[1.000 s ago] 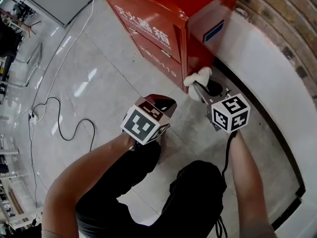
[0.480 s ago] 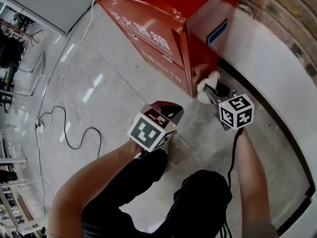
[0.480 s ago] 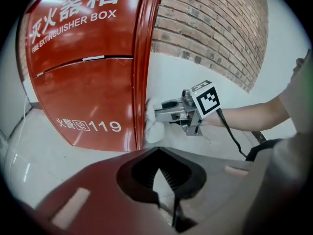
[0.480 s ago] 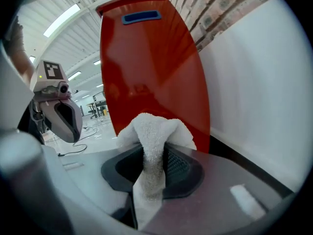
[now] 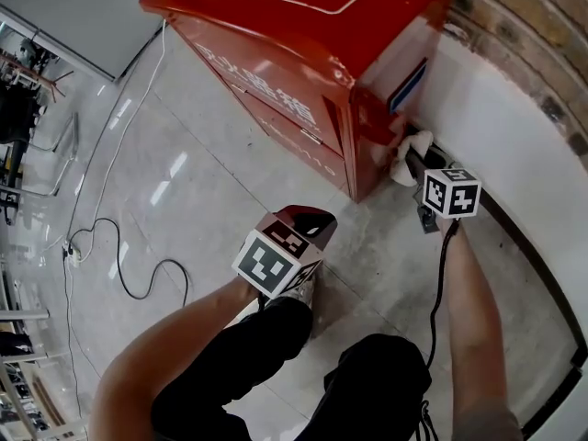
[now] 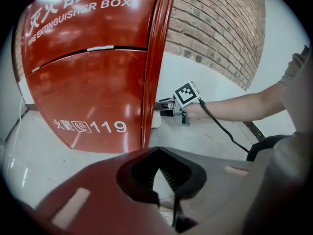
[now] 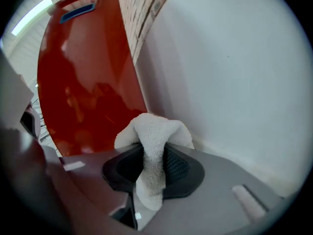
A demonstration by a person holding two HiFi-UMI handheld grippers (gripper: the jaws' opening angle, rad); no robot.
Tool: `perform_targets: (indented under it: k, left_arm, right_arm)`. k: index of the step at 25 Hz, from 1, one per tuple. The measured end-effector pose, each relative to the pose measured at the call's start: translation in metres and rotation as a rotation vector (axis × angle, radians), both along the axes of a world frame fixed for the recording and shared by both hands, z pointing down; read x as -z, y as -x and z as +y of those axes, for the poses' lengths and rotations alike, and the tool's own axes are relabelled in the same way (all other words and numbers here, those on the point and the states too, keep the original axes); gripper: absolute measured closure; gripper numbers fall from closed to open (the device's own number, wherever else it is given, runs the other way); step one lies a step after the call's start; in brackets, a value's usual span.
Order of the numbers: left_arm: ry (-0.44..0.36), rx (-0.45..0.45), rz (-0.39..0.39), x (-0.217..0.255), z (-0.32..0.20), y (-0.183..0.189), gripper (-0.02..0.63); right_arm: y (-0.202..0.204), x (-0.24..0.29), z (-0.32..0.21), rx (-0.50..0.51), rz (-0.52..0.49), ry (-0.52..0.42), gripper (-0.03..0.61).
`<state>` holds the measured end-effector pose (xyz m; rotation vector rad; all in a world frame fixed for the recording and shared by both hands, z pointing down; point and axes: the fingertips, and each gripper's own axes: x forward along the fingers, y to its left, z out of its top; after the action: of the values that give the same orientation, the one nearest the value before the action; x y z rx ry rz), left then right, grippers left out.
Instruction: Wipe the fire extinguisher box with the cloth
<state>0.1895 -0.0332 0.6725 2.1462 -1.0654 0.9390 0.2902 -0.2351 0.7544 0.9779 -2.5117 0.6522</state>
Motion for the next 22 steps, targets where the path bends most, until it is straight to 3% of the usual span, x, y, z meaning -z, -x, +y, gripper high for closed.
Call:
perform_targets:
  k: [5,10,14,22]
  left_arm:
    - [0.014,-0.001,0.002,-0.003,0.001,0.007,0.614]
    - [0.02,-0.01,-0.007,-0.002,0.009,0.011,0.614]
    - [0.023,-0.009,-0.015,0.004,0.016,0.016,0.614]
    - [-0.012,0.001,-0.051,0.027,0.024,0.024,0.614]
  right_arm:
    - [-0.007,-0.019,-0.012,-0.141,-0.002,0.051,0.46]
    - [-0.005,-0.027,-0.005,-0.212,-0.078,0.169,0.463]
    - [0.006,-0.027,0.019,-0.182,-0.133,0.259,0.463]
    - [0.036,-0.022,0.09,-0.012,-0.191,0.366,0.463]
